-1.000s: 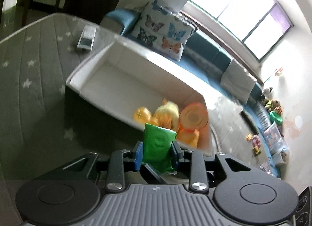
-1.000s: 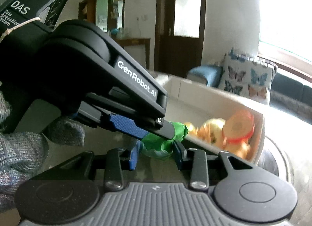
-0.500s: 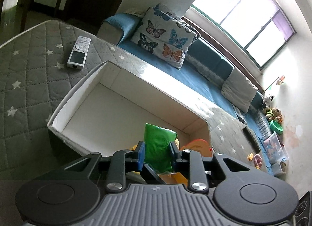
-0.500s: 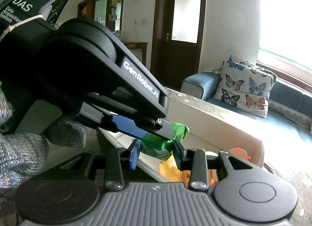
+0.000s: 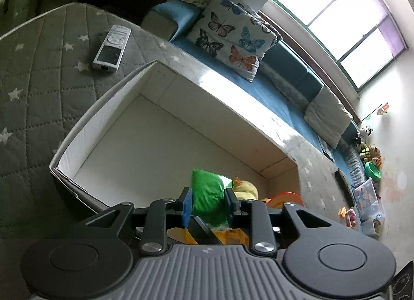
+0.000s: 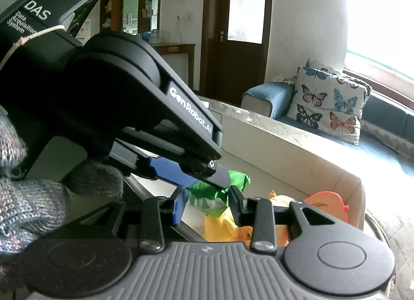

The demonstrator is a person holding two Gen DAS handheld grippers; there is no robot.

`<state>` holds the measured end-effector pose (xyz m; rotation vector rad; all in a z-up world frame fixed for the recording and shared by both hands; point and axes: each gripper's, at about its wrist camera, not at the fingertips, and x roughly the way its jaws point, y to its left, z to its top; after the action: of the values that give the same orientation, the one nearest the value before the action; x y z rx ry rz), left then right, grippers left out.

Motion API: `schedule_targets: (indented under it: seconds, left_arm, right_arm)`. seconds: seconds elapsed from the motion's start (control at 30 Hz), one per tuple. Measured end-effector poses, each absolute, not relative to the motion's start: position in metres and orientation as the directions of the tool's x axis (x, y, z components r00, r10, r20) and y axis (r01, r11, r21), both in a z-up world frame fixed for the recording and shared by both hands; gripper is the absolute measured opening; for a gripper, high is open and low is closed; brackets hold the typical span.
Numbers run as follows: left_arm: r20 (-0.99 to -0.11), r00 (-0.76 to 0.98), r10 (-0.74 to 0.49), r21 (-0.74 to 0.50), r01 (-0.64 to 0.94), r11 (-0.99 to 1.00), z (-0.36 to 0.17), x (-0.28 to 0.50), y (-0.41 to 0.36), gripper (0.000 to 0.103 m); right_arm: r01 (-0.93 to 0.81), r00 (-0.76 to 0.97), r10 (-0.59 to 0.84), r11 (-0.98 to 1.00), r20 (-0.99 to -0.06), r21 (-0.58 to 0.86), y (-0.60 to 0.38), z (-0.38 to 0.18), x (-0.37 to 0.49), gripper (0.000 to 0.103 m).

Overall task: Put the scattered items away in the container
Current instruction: 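Carry the green toy into the box and open the left gripper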

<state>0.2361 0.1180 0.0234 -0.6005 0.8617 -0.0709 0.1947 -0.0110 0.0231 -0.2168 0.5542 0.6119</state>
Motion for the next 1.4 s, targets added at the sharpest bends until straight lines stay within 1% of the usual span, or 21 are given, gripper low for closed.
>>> schedule_targets:
  seconds: [0.2,0.9,0.93,0.97,1.03,1.1,1.17,1.27,1.3,1.33,1.4]
  left_arm:
    - [-0.690,0.659,-0.299,-0.531,-0.181,0.828,0.021,0.236,0.120,0.030]
    - [-0.681,0.676,-0.281,-0.529,-0.189,0.827,0.029,0.209,0.125,0.030]
    - [-0.680,0.678,-0.279,-0.528,-0.189,0.828,0.030,0.207,0.124,0.030]
    - [-0.677,0.682,-0.277,-0.527,-0.187,0.829,0.032,0.204,0.124,0.030]
    - [-0.673,0.687,-0.273,-0.522,-0.181,0.833,0.036,0.198,0.122,0.030]
    - [-0.671,0.691,-0.269,-0.512,-0.169,0.842,0.039,0.192,0.120,0.030]
    - [-0.671,0.692,-0.265,-0.503,-0.162,0.849,0.040,0.183,0.116,0.030]
    - [-0.676,0.691,-0.255,-0.486,-0.158,0.860,0.041,0.169,0.111,0.030]
    - [-0.679,0.691,-0.247,-0.474,-0.155,0.867,0.041,0.165,0.109,0.030]
    - [-0.682,0.691,-0.238,-0.459,-0.151,0.876,0.041,0.160,0.107,0.030]
    - [-0.685,0.693,-0.224,-0.437,-0.145,0.888,0.040,0.151,0.103,0.030]
  right_arm:
    - [-0.586,0.674,0.479,0.810,-0.561,-0.012,-0.017,0.020,0.196,0.036]
    - [-0.592,0.696,0.479,0.805,-0.535,-0.049,-0.024,0.038,0.166,0.038]
    - [-0.590,0.698,0.479,0.806,-0.533,-0.050,-0.025,0.038,0.164,0.038]
    - [-0.589,0.701,0.477,0.806,-0.530,-0.052,-0.027,0.039,0.161,0.042]
    - [-0.587,0.706,0.475,0.807,-0.526,-0.059,-0.030,0.042,0.156,0.047]
    - [-0.587,0.710,0.474,0.807,-0.521,-0.066,-0.033,0.045,0.149,0.047]
    - [-0.584,0.715,0.473,0.809,-0.515,-0.068,-0.037,0.047,0.143,0.052]
    - [-0.576,0.721,0.472,0.815,-0.507,-0.061,-0.044,0.048,0.133,0.053]
    - [-0.573,0.723,0.471,0.817,-0.506,-0.058,-0.045,0.048,0.129,0.055]
    - [-0.571,0.724,0.469,0.819,-0.506,-0.056,-0.047,0.047,0.125,0.059]
    - [-0.568,0.725,0.468,0.821,-0.505,-0.054,-0.051,0.045,0.116,0.062]
